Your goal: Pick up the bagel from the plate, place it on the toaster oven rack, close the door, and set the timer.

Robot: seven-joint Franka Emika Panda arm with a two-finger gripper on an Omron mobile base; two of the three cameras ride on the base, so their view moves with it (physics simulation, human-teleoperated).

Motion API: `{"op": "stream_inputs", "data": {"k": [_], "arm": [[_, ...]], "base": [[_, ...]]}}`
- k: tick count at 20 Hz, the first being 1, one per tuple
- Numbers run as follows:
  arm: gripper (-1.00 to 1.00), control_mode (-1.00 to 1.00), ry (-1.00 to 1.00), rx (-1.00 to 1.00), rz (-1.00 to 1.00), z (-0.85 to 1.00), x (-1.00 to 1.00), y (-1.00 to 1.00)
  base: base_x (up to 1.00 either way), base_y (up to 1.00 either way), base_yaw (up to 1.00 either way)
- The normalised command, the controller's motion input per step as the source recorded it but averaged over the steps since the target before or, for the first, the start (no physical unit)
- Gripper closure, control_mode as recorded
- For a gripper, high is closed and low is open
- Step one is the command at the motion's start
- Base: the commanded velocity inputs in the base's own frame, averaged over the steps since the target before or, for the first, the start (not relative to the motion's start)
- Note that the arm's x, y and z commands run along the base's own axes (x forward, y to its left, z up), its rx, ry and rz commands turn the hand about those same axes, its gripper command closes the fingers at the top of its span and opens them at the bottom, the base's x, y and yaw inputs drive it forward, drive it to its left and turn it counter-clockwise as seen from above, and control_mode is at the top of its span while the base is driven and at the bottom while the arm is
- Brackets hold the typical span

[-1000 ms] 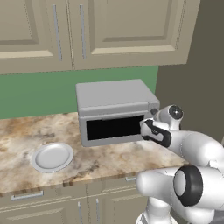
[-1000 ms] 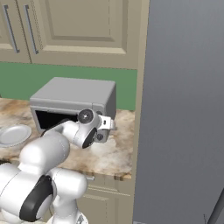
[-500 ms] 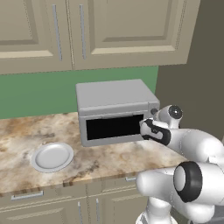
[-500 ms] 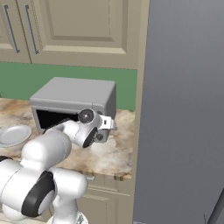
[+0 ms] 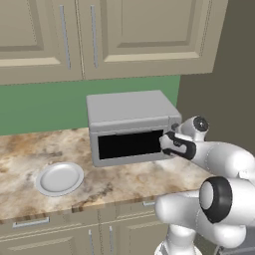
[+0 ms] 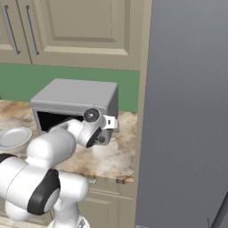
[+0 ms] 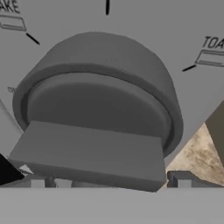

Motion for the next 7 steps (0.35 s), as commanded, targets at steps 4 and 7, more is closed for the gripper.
{"op": "stream_inputs", "data": {"k": [4,7], "arm": [[-1.00,-1.00,0.05,0.01,-0.01,-0.10,0.16,-0.04],[-1.00,-1.00,0.11,0.00,-0.06,-0.17,0.20,0.00]], "base": [[0.00,0.00,0.00],[0.00,0.00,0.00]]}}
